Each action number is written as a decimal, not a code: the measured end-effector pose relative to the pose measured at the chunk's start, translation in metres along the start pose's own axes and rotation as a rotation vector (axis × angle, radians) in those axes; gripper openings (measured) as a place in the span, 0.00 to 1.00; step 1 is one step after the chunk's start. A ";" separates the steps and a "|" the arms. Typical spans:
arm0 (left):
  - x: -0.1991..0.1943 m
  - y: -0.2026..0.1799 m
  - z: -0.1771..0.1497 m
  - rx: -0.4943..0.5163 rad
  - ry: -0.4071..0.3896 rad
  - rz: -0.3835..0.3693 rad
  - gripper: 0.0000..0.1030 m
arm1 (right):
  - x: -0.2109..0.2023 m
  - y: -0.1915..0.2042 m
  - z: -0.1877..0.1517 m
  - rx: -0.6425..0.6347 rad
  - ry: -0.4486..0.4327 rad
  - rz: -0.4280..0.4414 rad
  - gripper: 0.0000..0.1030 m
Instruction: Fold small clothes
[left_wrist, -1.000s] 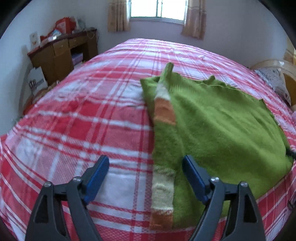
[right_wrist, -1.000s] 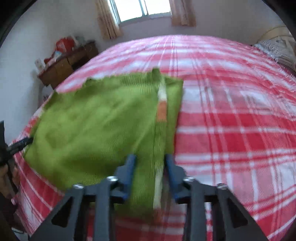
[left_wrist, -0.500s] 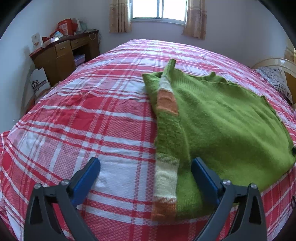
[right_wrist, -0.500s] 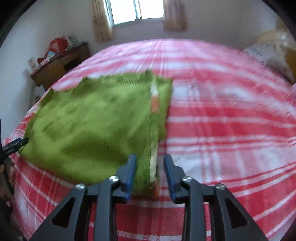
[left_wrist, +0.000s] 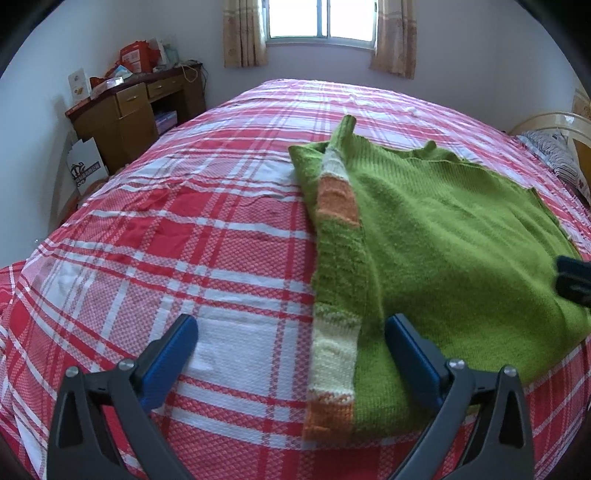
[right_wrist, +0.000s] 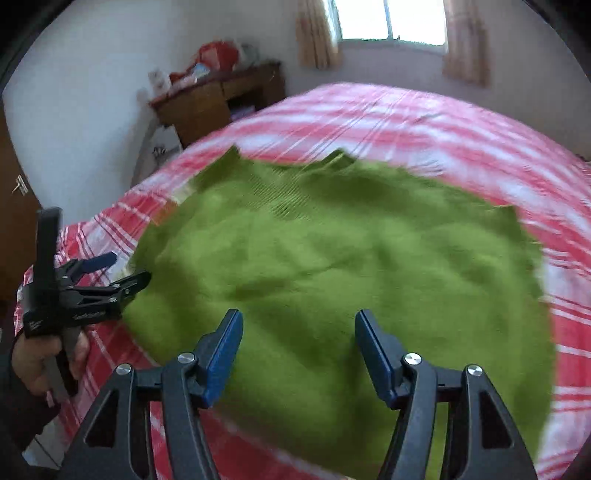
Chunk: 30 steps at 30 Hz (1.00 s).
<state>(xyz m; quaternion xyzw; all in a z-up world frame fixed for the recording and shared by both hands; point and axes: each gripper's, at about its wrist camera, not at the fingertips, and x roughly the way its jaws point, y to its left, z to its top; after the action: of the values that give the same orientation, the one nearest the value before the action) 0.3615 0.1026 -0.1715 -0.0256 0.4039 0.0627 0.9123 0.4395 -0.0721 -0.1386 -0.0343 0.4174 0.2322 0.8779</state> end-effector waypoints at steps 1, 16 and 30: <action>0.000 0.000 0.000 -0.001 0.001 -0.002 1.00 | 0.014 0.002 0.002 -0.005 0.031 -0.054 0.62; 0.000 0.001 0.000 -0.013 -0.005 -0.022 1.00 | 0.039 0.034 0.036 -0.002 0.016 -0.024 0.63; -0.001 0.005 0.000 -0.024 -0.007 -0.045 1.00 | 0.024 -0.020 0.017 0.099 -0.046 0.017 0.63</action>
<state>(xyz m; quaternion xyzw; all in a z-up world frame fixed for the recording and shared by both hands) 0.3602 0.1076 -0.1703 -0.0455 0.3995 0.0471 0.9144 0.4739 -0.0766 -0.1481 0.0179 0.4085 0.2196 0.8858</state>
